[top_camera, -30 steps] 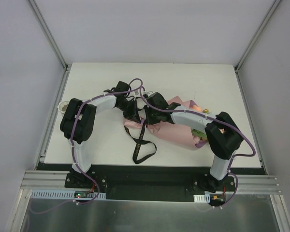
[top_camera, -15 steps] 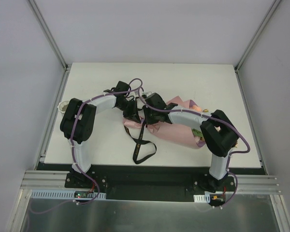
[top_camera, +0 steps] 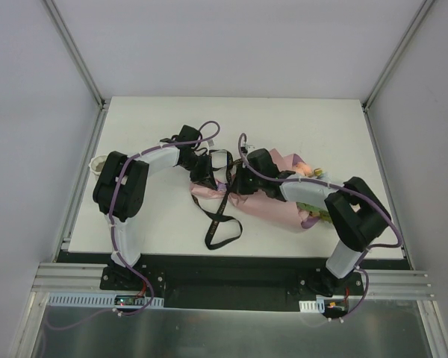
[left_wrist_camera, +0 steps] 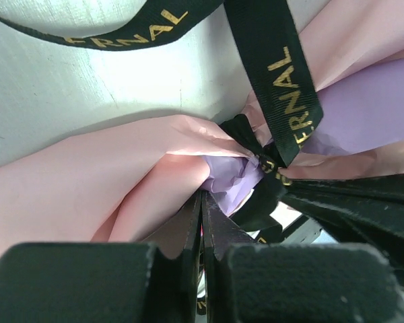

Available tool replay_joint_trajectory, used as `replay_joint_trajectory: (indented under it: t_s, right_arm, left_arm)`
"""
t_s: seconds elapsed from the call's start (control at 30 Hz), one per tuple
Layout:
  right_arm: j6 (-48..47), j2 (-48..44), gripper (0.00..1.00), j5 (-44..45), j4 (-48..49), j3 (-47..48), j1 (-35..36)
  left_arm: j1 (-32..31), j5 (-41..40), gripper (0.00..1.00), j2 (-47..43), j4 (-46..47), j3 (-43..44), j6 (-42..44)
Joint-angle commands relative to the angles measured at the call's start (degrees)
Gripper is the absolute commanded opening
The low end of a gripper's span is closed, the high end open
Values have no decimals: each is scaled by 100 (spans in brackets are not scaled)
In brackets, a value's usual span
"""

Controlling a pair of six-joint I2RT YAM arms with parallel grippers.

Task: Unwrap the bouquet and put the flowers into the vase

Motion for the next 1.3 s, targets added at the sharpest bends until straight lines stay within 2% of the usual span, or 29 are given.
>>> replay_joint_trajectory:
  t_s: [0.0, 0.13, 0.33, 0.57, 0.67, 0.87, 0.97, 1.23, 1.27]
  right_arm:
    - [688, -500, 1, -1188, 1763, -535, -352]
    - [950, -412, 1, -1681, 2341, -614, -449]
    - [1057, -579, 1, -1981, 2607, -676, -616]
    - [1031, -1324, 1, -2078, 2547, -493, -608]
    - [908, -1746, 1, -2008, 2126, -211, -616]
    - [504, -2441, 1, -1508, 1238, 869, -616]
    - [205, -2504, 1, -1103, 579, 1782, -625]
    - [-68, -2048, 1, -926, -204, 4269, -880]
    - [-94, -1899, 1, -926, -257, 4811, -889]
  left_arm:
    - [-22, -176, 0, 170, -168, 70, 90]
    - [-22, -202, 0, 187, -168, 70, 98]
    - [-22, -247, 0, 240, -194, 70, 107]
    - [-22, -290, 0, 293, -212, 70, 107]
    - [-22, -299, 0, 310, -212, 79, 99]
    - [-22, -308, 0, 345, -203, 70, 107]
    - [-22, -317, 0, 354, -212, 79, 125]
    - [-22, -370, 0, 354, -212, 79, 134]
    - [-22, -361, 0, 354, -221, 79, 134]
